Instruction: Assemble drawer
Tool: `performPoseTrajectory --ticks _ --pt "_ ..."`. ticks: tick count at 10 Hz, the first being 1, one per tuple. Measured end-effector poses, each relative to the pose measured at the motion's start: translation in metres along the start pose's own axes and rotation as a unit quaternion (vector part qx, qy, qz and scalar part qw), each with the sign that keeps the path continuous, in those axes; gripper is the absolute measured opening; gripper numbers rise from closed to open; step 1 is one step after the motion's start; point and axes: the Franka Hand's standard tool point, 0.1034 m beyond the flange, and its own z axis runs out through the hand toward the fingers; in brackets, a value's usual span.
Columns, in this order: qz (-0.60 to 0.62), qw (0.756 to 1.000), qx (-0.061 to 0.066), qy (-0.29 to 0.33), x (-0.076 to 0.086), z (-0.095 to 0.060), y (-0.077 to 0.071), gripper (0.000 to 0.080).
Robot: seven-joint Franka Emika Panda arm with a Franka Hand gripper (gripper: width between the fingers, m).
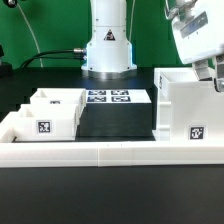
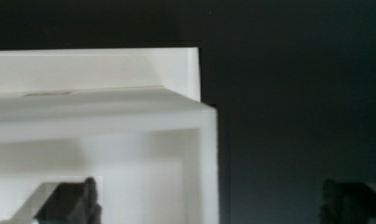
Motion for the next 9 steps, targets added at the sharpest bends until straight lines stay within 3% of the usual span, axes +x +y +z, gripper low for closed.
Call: performPoseTrajectory --ticks 3,6,7,9 --pt "-0.042 0.999 0.001 -0.001 0.002 -0.003 0.0 0.0649" --pt "-0.158 0.987 0.023 -0.009 0.025 -0.052 0.001 0.0649" --pt "-0.17 0.985 0.03 -0.009 0.031 -0.056 0.0 0.0649" --pt "-0.178 0.984 0.027 -0.009 0.029 -0.053 0.002 0.0649"
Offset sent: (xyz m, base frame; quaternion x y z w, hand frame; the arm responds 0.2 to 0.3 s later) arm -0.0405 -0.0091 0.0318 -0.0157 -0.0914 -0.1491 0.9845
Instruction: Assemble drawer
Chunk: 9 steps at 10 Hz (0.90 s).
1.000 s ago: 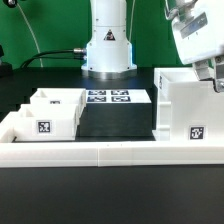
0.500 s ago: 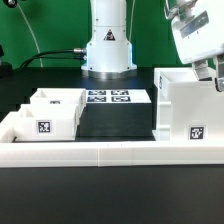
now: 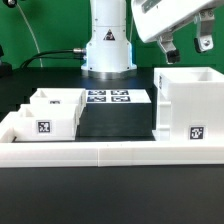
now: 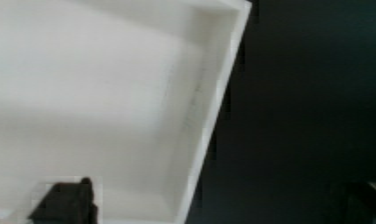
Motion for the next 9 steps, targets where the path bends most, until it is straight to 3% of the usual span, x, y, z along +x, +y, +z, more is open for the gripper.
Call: performPoseTrajectory --ticks 1,2,3,4,6,9 --pt "-0.04 0.999 0.0 0.0 0.001 0.0 0.0 0.0649" --pt "-0.127 0.992 -0.012 -0.002 0.001 0.0 0.003 0.0649" --pt "-0.224 0.974 -0.033 -0.004 0.003 -0.001 0.009 0.0649" --pt "-0.301 0.953 -0.041 -0.005 0.007 -0.004 0.013 0.0649" --pt "-0.425 0.904 -0.05 -0.02 0.014 -0.008 0.027 0.0649" --pt "-0.515 0.855 -0.051 -0.022 0.016 -0.008 0.031 0.0649"
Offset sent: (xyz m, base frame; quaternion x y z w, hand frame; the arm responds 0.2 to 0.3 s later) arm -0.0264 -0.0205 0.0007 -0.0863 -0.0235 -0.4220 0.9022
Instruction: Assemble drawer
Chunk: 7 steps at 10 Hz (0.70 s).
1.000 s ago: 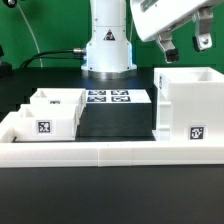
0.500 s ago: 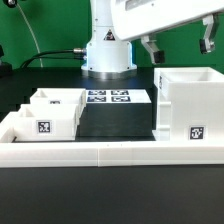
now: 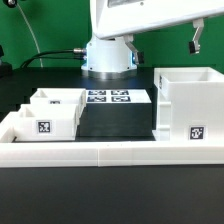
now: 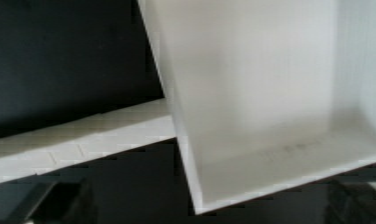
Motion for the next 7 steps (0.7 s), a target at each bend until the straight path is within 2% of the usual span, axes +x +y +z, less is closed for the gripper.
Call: performPoseTrajectory --ticks 2,3,5,7 --pt "-0.07 0.998 -0.003 -0.003 -0.001 0.0 0.004 0.0649" --pt "-0.095 0.995 -0.011 -0.025 -0.009 0.001 0.014 0.0649" --pt "-0.101 0.994 -0.032 -0.035 -0.03 0.003 0.041 0.0649" --pt "-0.117 0.992 -0.041 -0.035 -0.045 0.004 0.073 0.0649"
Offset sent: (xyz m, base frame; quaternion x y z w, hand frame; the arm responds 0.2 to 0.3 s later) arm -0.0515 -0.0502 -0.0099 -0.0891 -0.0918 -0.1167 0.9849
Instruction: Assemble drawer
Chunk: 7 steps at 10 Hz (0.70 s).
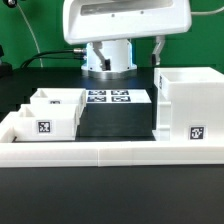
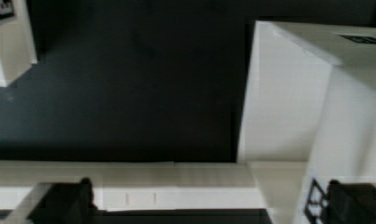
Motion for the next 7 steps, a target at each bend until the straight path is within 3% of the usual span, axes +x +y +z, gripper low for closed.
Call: performPoseTrajectory --ticks 2,7 --pt "-0.011 1.0 -0.004 -0.003 -0.015 0.005 0.028 0.0649" --pt "-0.003 1.0 -0.003 -0.009 -0.018 0.006 0.029 0.0649"
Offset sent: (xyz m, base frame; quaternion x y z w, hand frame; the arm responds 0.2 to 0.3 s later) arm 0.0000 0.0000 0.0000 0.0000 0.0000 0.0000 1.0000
